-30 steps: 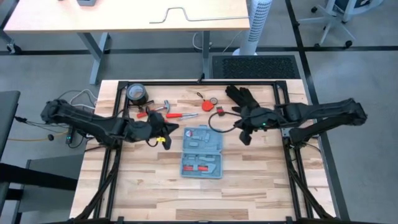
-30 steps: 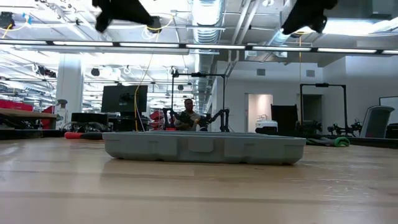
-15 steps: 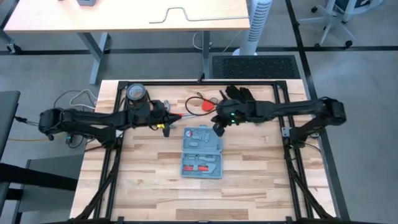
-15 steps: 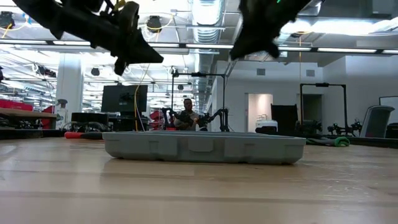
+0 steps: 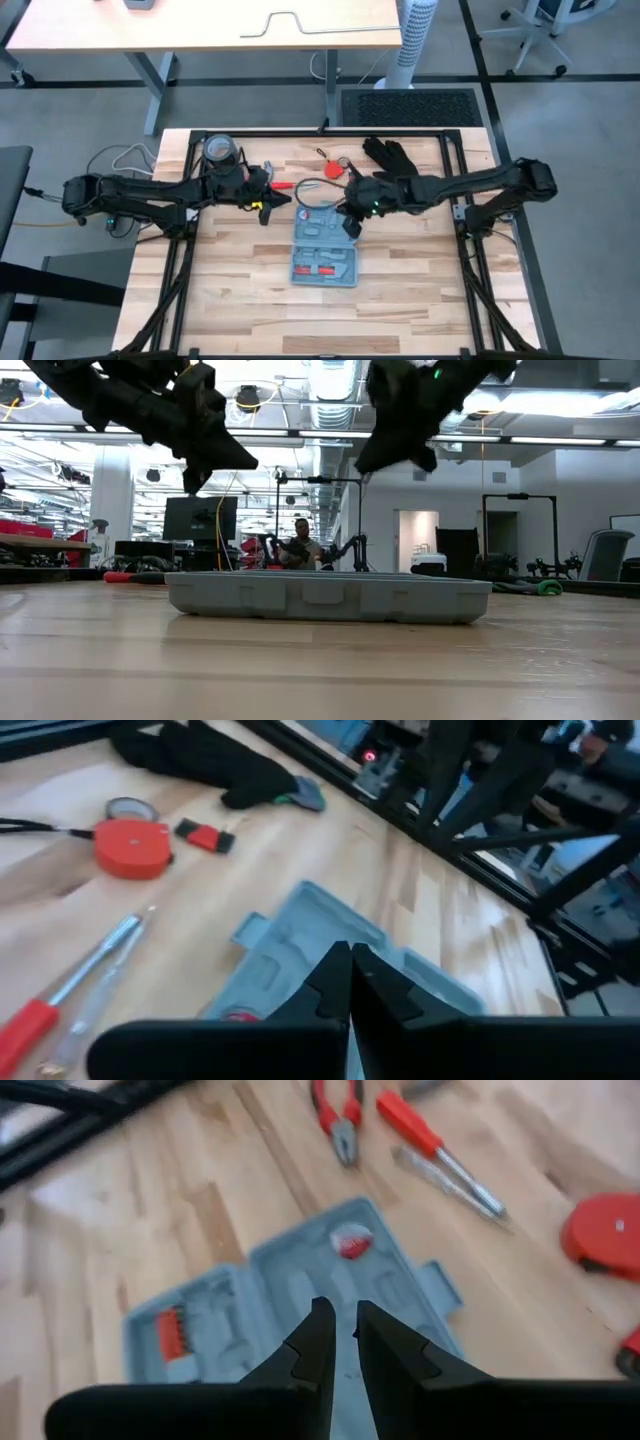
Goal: Prefit tool cases
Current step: Put the orange bit driver handle into the gray prefit tool case
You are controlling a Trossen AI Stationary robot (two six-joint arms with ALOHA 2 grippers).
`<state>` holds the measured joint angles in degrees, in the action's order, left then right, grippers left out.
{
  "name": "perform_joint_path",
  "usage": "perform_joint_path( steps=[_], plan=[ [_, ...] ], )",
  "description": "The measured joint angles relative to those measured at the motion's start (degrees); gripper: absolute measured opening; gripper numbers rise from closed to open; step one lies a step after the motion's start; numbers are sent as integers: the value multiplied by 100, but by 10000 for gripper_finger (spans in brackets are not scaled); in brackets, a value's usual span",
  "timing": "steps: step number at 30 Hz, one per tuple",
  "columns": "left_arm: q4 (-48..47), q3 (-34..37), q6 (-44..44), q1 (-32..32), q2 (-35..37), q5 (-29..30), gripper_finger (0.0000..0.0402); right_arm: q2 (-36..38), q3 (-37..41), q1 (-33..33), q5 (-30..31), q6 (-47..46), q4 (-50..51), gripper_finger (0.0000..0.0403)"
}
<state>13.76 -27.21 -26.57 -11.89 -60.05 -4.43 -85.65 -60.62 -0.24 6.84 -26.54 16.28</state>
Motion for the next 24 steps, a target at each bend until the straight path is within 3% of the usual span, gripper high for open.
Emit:
perform_joint_path(
  steps=[14, 24],
  plan=[
    [11, -514, 218, 362, 0, 700, 0, 398, 103, 1869, 1750, -942, 505, 56],
    [-300, -733, 343, 485, 0, 925, 0, 939, 2186, 2223, 1756, -2717, -1207, 56]
  ],
)
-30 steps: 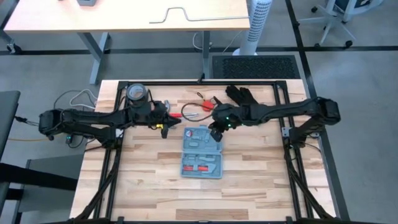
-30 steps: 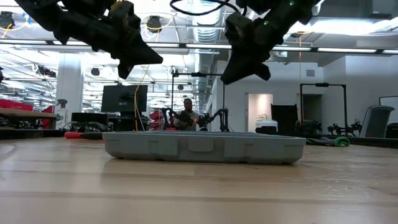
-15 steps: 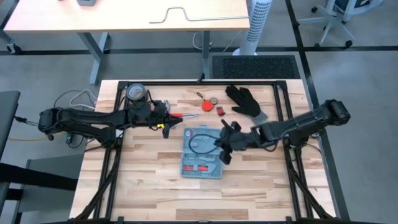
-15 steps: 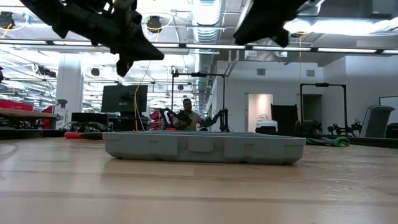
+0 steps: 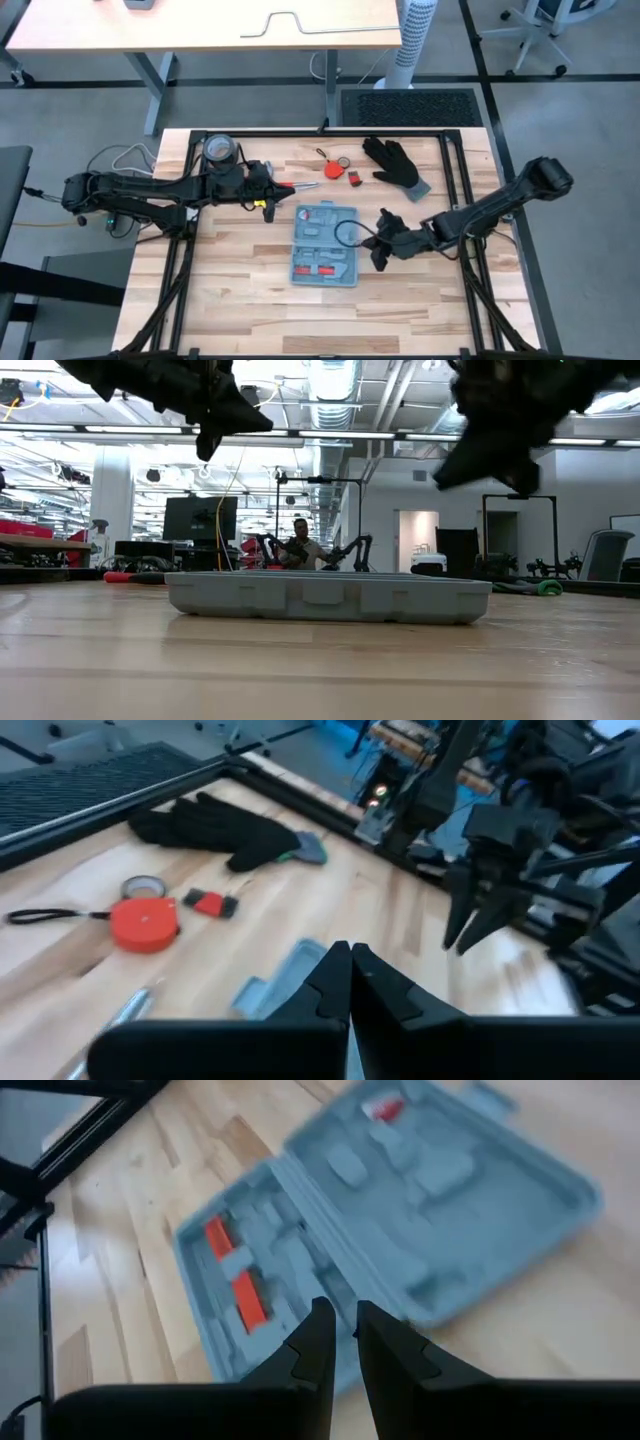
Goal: Prefit tool cases
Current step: Put the orange bit driver handle into the gray prefit tool case
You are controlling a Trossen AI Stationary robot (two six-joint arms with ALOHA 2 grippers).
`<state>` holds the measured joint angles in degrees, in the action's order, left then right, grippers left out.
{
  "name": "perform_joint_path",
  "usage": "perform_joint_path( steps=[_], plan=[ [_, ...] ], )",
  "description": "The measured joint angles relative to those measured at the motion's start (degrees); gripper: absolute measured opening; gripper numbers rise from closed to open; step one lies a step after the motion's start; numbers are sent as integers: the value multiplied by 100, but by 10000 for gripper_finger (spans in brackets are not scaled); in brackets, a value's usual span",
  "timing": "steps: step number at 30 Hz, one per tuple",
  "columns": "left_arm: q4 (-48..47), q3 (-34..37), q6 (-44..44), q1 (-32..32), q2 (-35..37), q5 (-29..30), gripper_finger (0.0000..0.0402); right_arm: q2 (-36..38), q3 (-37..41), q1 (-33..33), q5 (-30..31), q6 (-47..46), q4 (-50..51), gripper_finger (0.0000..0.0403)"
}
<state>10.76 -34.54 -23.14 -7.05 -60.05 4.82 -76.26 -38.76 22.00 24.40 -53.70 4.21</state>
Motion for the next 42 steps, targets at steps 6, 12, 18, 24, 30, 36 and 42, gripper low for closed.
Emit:
perform_joint_path(
  steps=[6, 12, 18, 24, 30, 36, 42],
  plan=[
    [-297, 0, 435, -111, 0, 240, 0, 356, 736, -57, 195, -628, -678, 56],
    [-658, 0, 768, -419, 0, 247, 0, 687, 828, -591, 223, -251, -899, 56],
    [-1244, 0, 1002, -783, -2, 245, 0, 1006, 828, -1397, -323, 528, -1251, 56],
    [-1728, 0, 1090, -1167, -2, 501, 0, 1158, 828, -2089, -865, 921, -1276, 56],
    [-1982, 0, 1200, -1605, -4, 597, 0, 1138, 828, -2514, -1277, 1055, -1181, 56],
    [-1997, 0, 1263, -1983, -4, 599, 0, 1138, 828, -2822, -1413, 1178, -1183, 56],
    [-1996, -1, 1322, -2233, -4, 528, 0, 1138, 828, -3085, -1421, 1225, -1080, 56]
  ],
)
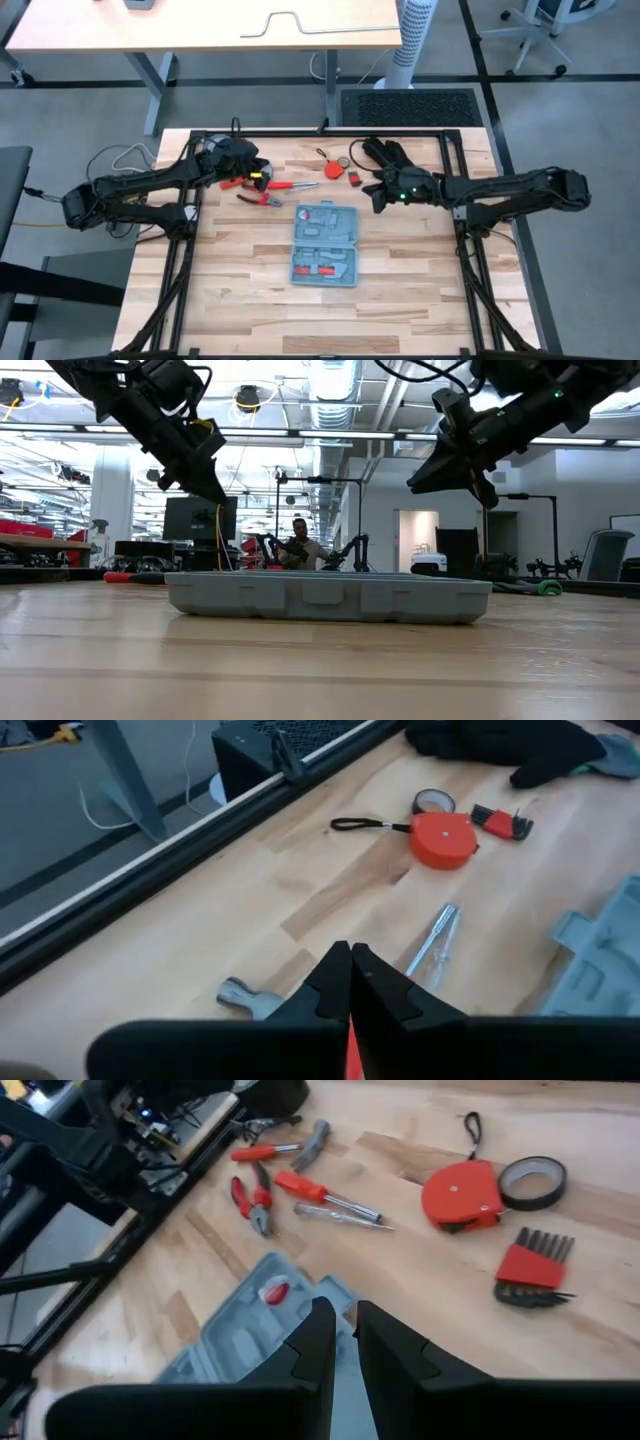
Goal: Prefit tool cases
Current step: Put the orange bit driver handle into the gray prefit tool case
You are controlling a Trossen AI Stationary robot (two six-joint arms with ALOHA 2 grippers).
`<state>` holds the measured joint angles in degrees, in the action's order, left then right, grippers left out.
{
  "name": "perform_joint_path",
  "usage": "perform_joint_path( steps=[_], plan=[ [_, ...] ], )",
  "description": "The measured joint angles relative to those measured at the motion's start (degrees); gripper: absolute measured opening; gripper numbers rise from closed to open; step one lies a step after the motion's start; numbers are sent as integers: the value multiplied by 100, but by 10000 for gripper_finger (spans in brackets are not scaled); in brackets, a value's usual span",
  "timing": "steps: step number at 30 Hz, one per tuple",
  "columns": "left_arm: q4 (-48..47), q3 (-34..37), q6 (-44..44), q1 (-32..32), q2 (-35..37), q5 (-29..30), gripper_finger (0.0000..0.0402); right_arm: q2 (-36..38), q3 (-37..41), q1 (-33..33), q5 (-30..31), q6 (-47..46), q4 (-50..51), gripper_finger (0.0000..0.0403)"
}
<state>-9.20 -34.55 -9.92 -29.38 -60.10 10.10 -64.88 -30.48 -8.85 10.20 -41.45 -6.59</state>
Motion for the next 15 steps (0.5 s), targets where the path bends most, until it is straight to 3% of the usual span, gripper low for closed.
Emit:
perform_joint_path(
  steps=[7, 11, 15],
  plan=[
    [18, 1, -93, -27, 0, -624, 0, -12, -124, -428, -368, 689, 777, 56],
    [36, 1, -133, -25, 0, -993, 0, -220, -489, -618, -426, 1434, 1608, 56],
    [61, 1, -136, -25, 0, -998, 0, -607, -958, -709, -426, 2370, 2128, 56]
  ],
)
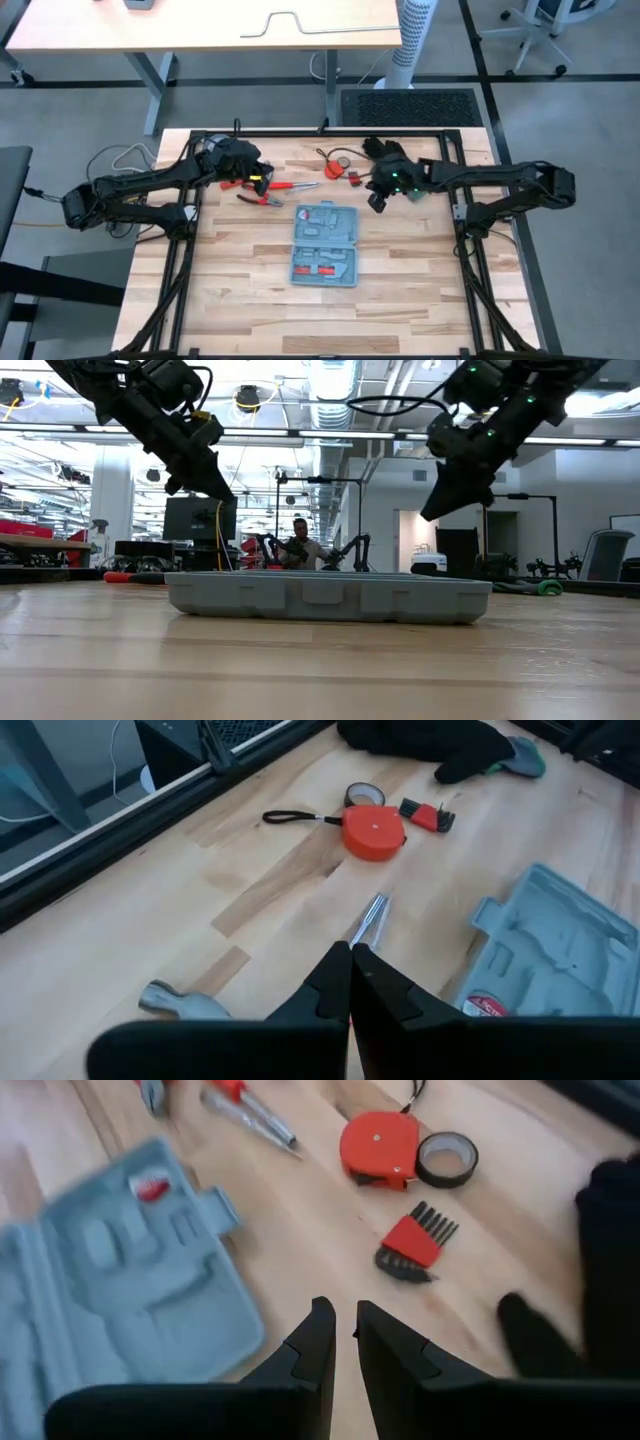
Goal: Prefit tool cases
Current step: Put the orange bit driver handle into the gray prefit tool case
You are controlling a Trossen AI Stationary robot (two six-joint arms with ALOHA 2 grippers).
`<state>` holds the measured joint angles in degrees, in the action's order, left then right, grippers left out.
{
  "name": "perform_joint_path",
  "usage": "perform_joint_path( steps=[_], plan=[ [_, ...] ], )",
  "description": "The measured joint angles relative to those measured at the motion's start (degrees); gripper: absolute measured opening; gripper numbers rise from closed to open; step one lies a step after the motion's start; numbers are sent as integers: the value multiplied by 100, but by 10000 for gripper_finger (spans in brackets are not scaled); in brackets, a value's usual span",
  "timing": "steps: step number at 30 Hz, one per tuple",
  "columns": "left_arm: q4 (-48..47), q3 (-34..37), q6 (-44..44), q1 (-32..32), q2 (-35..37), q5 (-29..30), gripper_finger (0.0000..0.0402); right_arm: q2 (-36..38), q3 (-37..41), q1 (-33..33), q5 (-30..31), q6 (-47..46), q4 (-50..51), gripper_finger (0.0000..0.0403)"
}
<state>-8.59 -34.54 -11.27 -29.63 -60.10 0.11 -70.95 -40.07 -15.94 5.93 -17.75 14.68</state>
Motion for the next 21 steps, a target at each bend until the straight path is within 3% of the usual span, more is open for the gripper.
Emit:
perform_joint_path(
  steps=[6, 9, 15, 18, 21],
  plan=[
    [4, 0, -10, 32, 0, 0, 0, -749, -554, 83, 186, 1785, 138, 56],
    [6, 0, -10, 93, 0, 1, 0, -1130, -722, 85, 186, 2177, 97, 56],
    [-95, 0, 65, 235, 0, 24, 0, -1650, -1031, -15, 95, 1231, 106, 56],
    [-285, 0, 185, 237, -56, -5, 0, -1641, -1056, -120, -359, 545, -271, 56],
    [-555, 0, 397, 275, -257, -406, 0, -1492, -1061, -131, -844, 166, -749, 56]
  ],
)
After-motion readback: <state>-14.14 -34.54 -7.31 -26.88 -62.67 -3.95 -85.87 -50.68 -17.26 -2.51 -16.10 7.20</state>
